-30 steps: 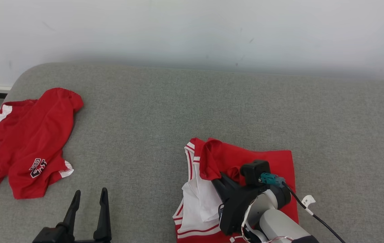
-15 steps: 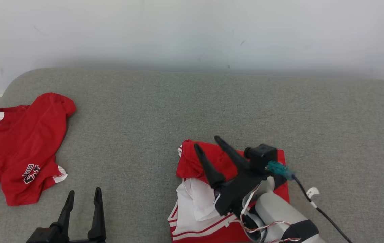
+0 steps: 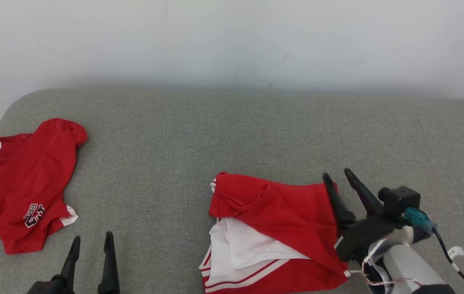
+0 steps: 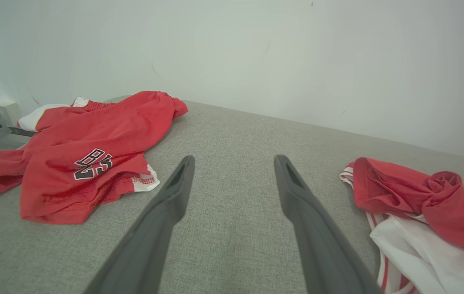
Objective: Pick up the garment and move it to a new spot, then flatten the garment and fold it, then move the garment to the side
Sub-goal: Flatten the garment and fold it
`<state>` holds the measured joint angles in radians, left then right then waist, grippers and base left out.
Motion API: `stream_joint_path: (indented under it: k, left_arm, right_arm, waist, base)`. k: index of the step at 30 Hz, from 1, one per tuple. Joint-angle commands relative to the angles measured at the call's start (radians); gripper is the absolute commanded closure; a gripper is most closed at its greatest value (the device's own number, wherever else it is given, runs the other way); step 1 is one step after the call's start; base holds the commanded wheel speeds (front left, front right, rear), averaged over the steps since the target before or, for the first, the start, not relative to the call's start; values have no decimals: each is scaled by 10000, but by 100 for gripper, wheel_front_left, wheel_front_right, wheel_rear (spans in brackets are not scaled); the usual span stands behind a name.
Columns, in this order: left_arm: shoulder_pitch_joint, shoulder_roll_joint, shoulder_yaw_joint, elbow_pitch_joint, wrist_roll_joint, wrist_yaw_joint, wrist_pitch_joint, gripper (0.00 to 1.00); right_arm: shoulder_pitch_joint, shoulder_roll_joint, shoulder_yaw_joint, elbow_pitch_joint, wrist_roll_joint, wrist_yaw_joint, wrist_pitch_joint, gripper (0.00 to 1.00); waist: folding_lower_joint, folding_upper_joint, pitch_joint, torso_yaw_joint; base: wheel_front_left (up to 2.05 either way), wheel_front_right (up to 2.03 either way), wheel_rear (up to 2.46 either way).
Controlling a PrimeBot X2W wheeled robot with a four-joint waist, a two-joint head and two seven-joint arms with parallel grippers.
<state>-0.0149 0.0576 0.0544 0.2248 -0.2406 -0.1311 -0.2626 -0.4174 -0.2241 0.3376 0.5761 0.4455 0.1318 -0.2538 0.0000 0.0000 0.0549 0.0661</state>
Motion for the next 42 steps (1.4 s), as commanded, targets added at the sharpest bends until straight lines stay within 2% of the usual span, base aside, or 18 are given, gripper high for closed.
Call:
stream_joint_path:
  k: [1,7,13,23,42]
  left_arm:
    - [140,48,30,-18,15,12,-19,0]
    - [100,54,13,6,-24,12,-19,0]
    - [-1,93,-38,77,-58,12,-19,0]
    - [-53,120,-94,159,-125,12,-19,0]
    - [-113,98,-25,163,-211,12,-18,0]
  right_arm:
    - [231,-108,-74,57,-179,-16,38,100]
    - [710,-389,98,304,-476,-16,200,100]
    - [743,-418,558,1047,-540,-16,198,100]
    - [386,-324,2042,2016,40,-16,346,100]
    - [72,-315,5352,1201,1969,-16,-92,100]
  waist:
    - [0,0,-3,6]
    - [0,0,33,44]
    - [0,0,63,142]
    - [0,0,123,353]
    - [0,0,172,573]
  base:
    - [0,0,0]
    - [0,0,0]
    - [0,0,0]
    - [0,0,0]
    - [0,0,0]
